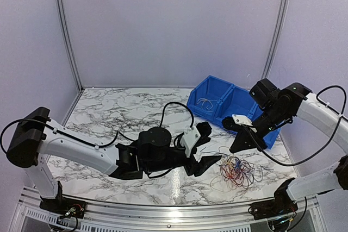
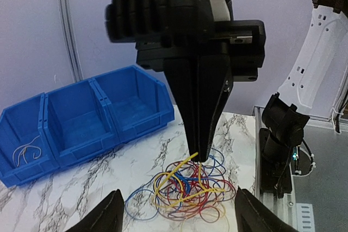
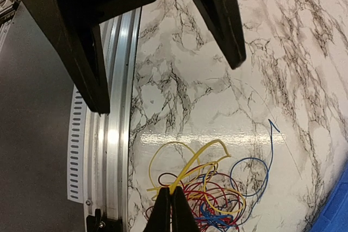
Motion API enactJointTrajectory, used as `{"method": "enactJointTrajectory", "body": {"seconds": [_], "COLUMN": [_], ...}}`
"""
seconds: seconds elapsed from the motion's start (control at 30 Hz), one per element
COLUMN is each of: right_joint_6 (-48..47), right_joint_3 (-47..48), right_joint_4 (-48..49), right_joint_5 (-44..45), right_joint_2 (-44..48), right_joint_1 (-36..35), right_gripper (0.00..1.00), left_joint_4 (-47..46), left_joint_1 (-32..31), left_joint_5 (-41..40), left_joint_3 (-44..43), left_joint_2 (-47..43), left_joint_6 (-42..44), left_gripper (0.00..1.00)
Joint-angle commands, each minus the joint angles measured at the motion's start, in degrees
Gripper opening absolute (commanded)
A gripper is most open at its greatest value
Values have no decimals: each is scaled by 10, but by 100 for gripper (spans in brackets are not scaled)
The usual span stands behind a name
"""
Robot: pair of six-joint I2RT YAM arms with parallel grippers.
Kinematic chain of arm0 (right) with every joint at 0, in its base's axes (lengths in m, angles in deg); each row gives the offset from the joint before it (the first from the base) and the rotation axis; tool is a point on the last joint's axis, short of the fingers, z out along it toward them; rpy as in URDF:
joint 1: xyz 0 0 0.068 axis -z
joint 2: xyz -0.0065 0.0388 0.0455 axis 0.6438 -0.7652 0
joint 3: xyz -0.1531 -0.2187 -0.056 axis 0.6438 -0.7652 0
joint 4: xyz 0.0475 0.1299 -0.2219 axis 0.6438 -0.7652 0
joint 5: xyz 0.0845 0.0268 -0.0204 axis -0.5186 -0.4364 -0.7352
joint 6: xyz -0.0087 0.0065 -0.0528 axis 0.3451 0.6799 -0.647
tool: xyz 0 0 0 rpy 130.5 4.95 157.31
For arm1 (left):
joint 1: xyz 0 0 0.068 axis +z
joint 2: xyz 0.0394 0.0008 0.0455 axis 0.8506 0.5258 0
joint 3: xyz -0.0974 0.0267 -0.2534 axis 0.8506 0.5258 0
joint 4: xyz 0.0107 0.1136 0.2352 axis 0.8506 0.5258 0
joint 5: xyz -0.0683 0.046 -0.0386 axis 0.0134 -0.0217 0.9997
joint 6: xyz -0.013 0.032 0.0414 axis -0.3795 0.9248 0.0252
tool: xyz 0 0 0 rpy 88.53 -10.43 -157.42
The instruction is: Untangle the cables
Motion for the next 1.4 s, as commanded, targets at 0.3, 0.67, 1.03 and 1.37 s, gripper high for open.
{"method": "enactJointTrajectory", "body": {"seconds": [0.3, 0.67, 1.03, 1.37], "right_joint_6": [-10, -2, -5, 0], "right_joint_3": [35, -73, -225, -248], "right_joint_4": [-24, 104, 319, 373], "right_joint_5": [-51, 10, 27, 19], "right_joint_2": [27, 55, -17, -119], "right_joint_1": [-5, -4, -9, -15], "right_gripper": [0, 42, 63, 40], "left_joint_4": [-49, -75, -110, -141], "left_joint_1": [-6, -11, -23, -53], "left_joint_5": [1, -74, -165, -238], "left_joint_3": [-90, -39, 112, 164], "left_joint_2": [99, 53, -34, -65], "left_joint_6": [60, 26, -47, -41], "left_gripper": [43, 0, 0, 0]}}
